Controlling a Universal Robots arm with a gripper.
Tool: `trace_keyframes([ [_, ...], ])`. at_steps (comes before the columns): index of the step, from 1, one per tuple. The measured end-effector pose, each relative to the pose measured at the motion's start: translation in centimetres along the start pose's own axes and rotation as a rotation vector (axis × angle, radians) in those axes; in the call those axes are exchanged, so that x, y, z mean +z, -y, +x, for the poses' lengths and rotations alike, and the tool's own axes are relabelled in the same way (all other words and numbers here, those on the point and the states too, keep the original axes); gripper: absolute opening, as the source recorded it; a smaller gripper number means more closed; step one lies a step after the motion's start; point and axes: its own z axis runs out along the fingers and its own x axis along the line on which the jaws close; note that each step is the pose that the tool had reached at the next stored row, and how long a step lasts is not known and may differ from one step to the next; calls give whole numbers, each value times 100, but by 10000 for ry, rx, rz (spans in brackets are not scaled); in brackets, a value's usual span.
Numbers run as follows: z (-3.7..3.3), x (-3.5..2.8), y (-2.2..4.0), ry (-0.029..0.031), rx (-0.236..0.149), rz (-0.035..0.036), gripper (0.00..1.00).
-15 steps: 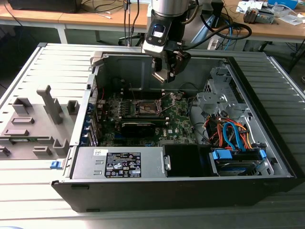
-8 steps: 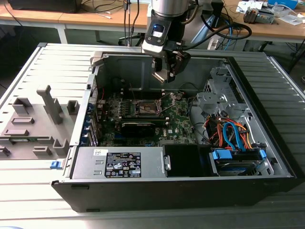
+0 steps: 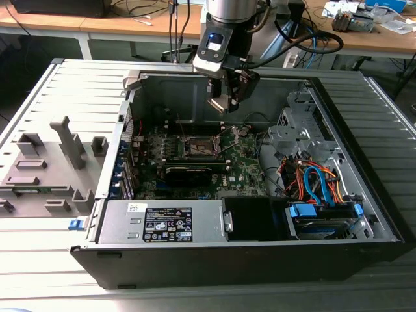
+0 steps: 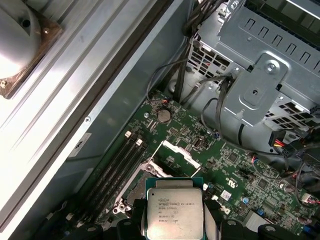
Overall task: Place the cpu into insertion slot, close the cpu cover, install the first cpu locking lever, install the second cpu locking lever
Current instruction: 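Place the cpu into insertion slot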
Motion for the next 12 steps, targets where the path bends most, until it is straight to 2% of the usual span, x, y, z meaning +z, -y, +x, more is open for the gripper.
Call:
trace_keyframes([
  [12,0,1,0,23,262,-2,55],
])
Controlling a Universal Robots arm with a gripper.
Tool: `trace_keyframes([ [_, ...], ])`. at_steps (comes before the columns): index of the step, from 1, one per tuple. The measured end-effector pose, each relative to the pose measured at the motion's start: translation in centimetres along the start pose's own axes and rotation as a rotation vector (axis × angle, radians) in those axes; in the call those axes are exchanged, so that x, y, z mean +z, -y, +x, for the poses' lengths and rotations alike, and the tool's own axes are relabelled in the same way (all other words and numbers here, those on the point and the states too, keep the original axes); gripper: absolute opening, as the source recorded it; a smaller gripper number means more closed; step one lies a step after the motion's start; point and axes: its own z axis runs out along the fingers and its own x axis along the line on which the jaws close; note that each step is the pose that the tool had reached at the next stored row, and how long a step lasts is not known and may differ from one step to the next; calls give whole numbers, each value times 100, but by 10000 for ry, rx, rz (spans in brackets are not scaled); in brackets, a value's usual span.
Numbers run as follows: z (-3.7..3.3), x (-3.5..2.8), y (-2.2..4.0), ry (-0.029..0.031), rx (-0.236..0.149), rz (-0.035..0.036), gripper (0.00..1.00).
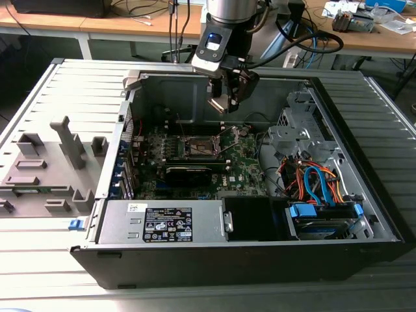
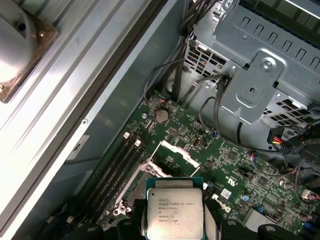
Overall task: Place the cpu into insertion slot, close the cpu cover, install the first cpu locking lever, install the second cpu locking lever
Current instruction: 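Place the cpu into insertion slot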
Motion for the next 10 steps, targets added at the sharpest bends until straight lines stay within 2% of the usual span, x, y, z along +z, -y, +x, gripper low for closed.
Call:
trace_keyframes([
  [10,0,1,0,19,226,-2,55],
])
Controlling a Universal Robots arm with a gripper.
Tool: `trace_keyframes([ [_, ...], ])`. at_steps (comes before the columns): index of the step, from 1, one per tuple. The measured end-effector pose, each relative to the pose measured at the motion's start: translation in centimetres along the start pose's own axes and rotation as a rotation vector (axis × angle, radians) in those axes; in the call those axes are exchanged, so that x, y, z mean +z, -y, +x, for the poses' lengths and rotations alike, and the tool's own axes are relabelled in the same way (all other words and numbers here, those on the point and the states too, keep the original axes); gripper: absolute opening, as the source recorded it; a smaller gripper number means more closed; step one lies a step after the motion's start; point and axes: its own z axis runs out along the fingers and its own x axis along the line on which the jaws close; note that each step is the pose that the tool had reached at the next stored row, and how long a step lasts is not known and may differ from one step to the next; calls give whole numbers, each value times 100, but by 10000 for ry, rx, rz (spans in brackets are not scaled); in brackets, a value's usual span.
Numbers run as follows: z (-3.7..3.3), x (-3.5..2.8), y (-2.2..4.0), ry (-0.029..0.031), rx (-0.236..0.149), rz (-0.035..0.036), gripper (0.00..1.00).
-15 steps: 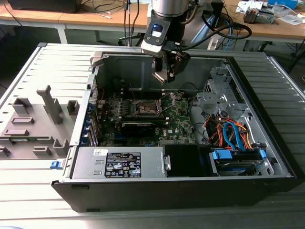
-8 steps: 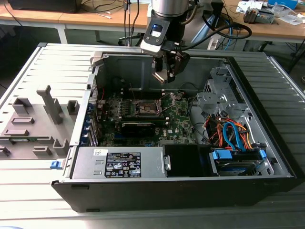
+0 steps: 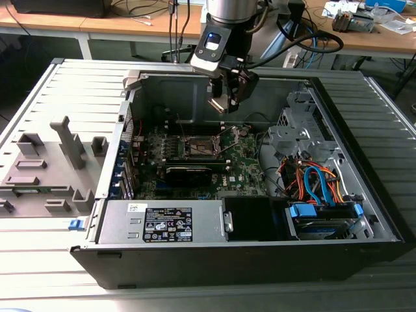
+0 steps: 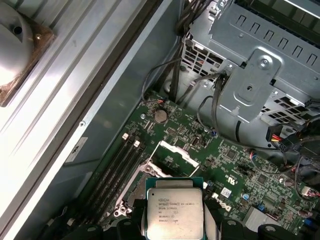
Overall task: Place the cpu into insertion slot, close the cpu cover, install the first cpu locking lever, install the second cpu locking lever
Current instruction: 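Place the cpu into insertion slot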
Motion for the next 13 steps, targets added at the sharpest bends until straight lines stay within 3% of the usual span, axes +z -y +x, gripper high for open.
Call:
trace_keyframes([
  [13,0,1,0,23,270,-2,55],
])
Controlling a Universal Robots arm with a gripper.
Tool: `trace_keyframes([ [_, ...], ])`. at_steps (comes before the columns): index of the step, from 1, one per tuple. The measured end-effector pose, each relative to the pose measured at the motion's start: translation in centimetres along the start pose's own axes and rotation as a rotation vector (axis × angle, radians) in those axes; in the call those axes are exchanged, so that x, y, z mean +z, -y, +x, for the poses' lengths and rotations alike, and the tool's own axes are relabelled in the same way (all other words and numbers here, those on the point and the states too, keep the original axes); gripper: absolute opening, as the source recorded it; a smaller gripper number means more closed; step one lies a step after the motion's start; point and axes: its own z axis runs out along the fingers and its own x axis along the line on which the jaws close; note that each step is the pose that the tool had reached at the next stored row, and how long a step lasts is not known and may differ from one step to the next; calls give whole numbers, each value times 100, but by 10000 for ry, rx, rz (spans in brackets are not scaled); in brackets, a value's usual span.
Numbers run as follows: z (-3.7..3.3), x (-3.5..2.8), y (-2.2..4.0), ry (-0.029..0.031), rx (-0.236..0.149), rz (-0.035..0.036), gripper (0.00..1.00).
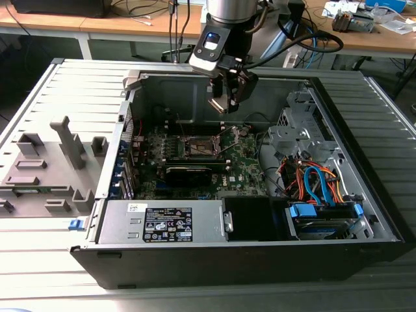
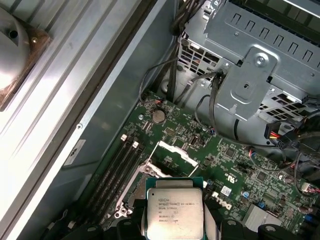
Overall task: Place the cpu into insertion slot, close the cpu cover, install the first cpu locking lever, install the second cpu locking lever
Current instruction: 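Place the cpu into insertion slot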
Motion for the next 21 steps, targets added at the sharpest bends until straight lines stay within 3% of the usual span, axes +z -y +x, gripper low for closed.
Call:
trace_keyframes([
  [21,0,1,0,37,454,-5,55],
])
